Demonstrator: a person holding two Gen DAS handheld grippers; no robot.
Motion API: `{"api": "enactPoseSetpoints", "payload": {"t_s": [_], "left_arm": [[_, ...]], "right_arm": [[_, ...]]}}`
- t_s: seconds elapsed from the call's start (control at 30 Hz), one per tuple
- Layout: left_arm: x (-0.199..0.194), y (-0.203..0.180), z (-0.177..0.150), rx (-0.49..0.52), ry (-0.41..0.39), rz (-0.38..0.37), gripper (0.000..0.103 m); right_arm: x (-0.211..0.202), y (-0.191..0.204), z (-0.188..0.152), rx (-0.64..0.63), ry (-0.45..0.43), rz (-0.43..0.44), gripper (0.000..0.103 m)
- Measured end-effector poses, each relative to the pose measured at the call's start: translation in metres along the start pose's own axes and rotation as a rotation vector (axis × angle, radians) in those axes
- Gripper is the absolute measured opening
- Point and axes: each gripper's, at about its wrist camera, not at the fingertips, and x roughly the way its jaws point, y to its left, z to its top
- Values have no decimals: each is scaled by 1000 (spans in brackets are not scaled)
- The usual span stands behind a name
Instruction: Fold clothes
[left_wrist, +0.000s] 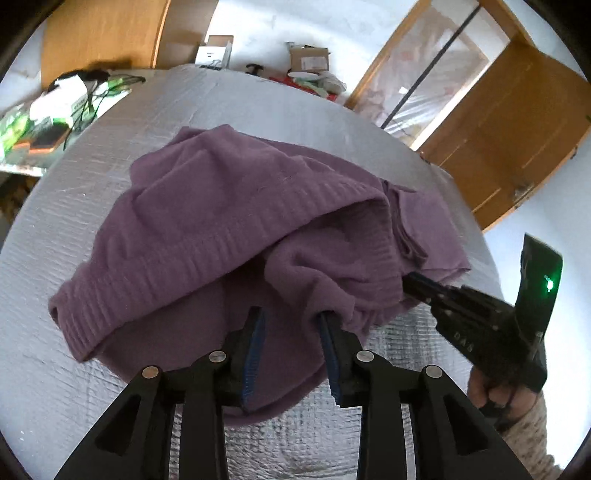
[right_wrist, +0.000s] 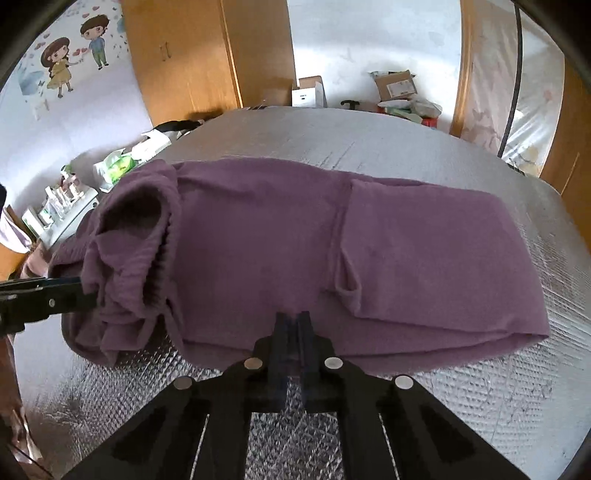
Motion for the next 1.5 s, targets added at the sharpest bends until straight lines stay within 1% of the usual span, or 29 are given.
{"api": "enactPoseSetpoints", "payload": {"t_s": [0.07, 0.2, 0.33, 0.4, 0.47, 0.53, 0.67, 0.77, 0.8, 0.83, 0.87, 0.93, 1.1, 1.17, 1.27, 1.33, 1.47, 1.5], "left_arm": [[-2, -3, -2, 22, -11, -1, 32], [0, -11, -2, 72, -4, 31, 32], [2, -13, -4, 79, 9, 41, 32], [4, -16, -7, 102, 16, 51, 32], [11, -17, -10, 126, 27, 84, 32], [13, -14, -15, 131, 30, 95, 32], [11, -16, -19, 151, 7, 110, 32], [10, -15, -16, 141, 5, 83, 31], [9, -13, -14, 128, 7, 66, 27], [9, -10, -12, 111, 5, 42, 18], [7, -7, -10, 87, 3, 12, 16], [0, -4, -6, 67, -26, -9, 10], [-19, 0, 5, 50, -117, -15, 8], [-20, -3, 7, 90, -120, -1, 8], [-18, -11, 10, 166, -111, 26, 9], [-17, -16, 12, 216, -105, 44, 16], [-15, -26, 15, 317, -94, 80, 19], [-13, -28, 16, 340, -92, 98, 24]], "right_arm": [[-4, -1, -4, 6, -3, -2, 2], [-15, -5, -8, 36, -23, -14, 2], [-27, -9, -11, 68, -43, -28, 2], [-37, -11, -14, 77, -60, -37, 2], [-46, -13, -18, 92, -67, -41, 2], [-50, -14, -23, 96, -64, -48, 2], [-53, -11, -26, 97, -70, -55, 2], [-59, -10, -23, 104, -113, -40, 2], [-62, -10, -21, 105, -128, -32, 2], [-65, -11, -19, 105, -142, -24, 2], [-67, -11, -18, 105, -148, -21, 2], [-69, -13, -15, 111, -158, -17, 2], [-73, -13, -8, 116, -183, -14, 2], [-73, -17, -3, 115, -186, -1, 2], [-70, -17, -3, 109, -173, -6, 2], [-68, -14, -7, 99, -157, -9, 2], [-65, -14, -13, 96, -136, -5, 2], [-64, -15, -14, 103, -134, 2, 2]]}}
